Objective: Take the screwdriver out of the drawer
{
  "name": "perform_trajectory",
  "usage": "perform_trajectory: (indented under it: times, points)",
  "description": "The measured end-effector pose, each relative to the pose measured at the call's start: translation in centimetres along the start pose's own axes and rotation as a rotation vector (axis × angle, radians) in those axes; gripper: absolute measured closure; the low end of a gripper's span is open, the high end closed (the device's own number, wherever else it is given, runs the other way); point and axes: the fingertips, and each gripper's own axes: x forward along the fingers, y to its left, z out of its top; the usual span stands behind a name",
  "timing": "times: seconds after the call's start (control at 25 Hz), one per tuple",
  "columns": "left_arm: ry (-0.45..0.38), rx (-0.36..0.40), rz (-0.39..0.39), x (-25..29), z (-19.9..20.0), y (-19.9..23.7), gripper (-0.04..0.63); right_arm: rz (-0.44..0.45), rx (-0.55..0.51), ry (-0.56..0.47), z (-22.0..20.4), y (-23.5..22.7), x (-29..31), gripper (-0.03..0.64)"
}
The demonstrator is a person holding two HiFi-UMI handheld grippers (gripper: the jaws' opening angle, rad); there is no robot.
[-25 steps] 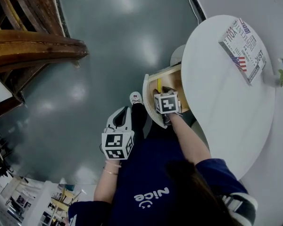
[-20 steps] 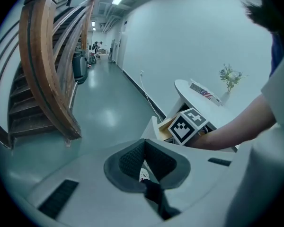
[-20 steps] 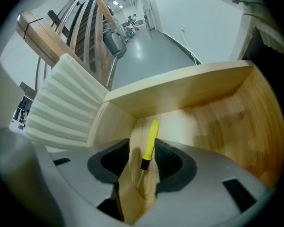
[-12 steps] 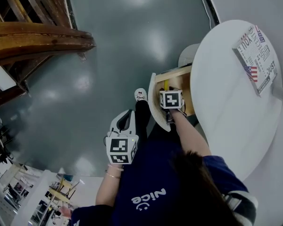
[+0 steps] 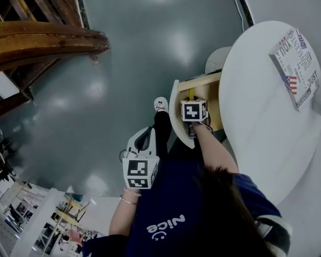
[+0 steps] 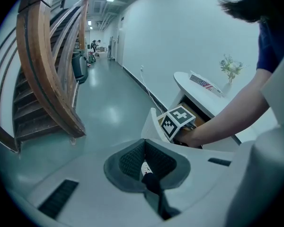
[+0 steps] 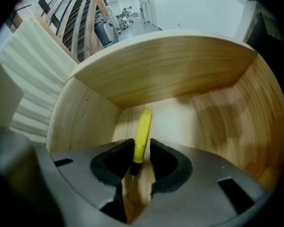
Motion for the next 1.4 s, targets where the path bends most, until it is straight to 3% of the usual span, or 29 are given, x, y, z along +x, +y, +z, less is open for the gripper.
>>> perform_trajectory:
  times: [0.12,0.28,0.48,0.68,1.04,1.4]
  points:
    - [0.003,0.0,0.002,-0.1,-0.3,0.0,0.591,-0.03,-0.012,0.011,-0.3,-0.6,0.2,0.538]
    - [0.007,-0.005,0.003,-0.3,-0.7,0.2,0.591,-0.021,-0.036,0.021,-0.4,-0.4,0.2,0.54]
    - [0.021,-0.01,-0.001,-0.5,-1.6,0.3,0.591,0.024,0.028,0.011,-0.2,-0.6,-0.2,0.542]
    - [0.035,-0.044,-0.009,-0.5,-2.9,0.6,0.592,0.03,-0.062,-0.014,0.4,-0.2,-0.9,0.543]
    - [-0.026,-0.002,-0.047,-0.9,-1.1,-0.1,0.591,-0.011,-0.06,-0.015,-0.7,0.2,-4.1,0.545]
    - [-0.081,0.003,-0.061,-1.4,0.4,0.4,0.591,-0.013,-0.086,-0.14,1.2,0.5,-8.6,0.545]
